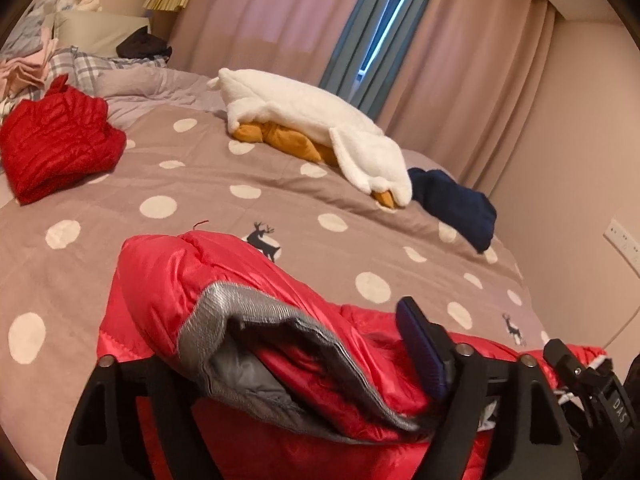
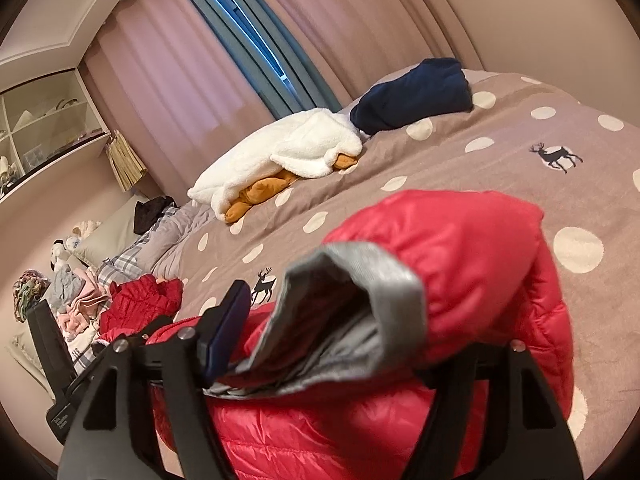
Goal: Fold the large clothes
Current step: 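Open both tools and release the folded red jacket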
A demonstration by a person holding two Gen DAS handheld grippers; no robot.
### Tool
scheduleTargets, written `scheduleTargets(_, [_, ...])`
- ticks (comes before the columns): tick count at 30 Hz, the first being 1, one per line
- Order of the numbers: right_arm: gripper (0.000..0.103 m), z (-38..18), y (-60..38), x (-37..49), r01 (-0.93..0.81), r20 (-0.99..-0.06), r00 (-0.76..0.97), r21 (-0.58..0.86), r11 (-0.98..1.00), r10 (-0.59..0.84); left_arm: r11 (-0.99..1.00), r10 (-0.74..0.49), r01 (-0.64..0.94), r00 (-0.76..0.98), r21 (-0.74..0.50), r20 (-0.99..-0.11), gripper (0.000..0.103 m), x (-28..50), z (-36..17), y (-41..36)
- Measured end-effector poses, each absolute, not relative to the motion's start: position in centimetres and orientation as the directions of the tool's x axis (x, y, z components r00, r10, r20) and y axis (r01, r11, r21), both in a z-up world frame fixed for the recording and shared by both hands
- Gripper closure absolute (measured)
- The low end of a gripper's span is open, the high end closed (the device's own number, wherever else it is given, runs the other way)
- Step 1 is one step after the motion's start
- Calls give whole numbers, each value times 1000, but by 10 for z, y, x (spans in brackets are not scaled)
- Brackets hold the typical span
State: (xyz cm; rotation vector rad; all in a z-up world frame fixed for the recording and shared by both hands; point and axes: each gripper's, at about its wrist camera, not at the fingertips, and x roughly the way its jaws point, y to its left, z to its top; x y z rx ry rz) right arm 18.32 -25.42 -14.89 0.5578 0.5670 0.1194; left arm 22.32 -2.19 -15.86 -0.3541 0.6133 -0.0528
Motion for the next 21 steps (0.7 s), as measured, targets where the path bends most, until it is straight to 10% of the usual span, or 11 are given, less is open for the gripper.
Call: scheduleTargets(21, [12,-125,-257,164,28,-423,878,512,858,224,942,-49,-104,898,-320,-438,3,198,-129,-12])
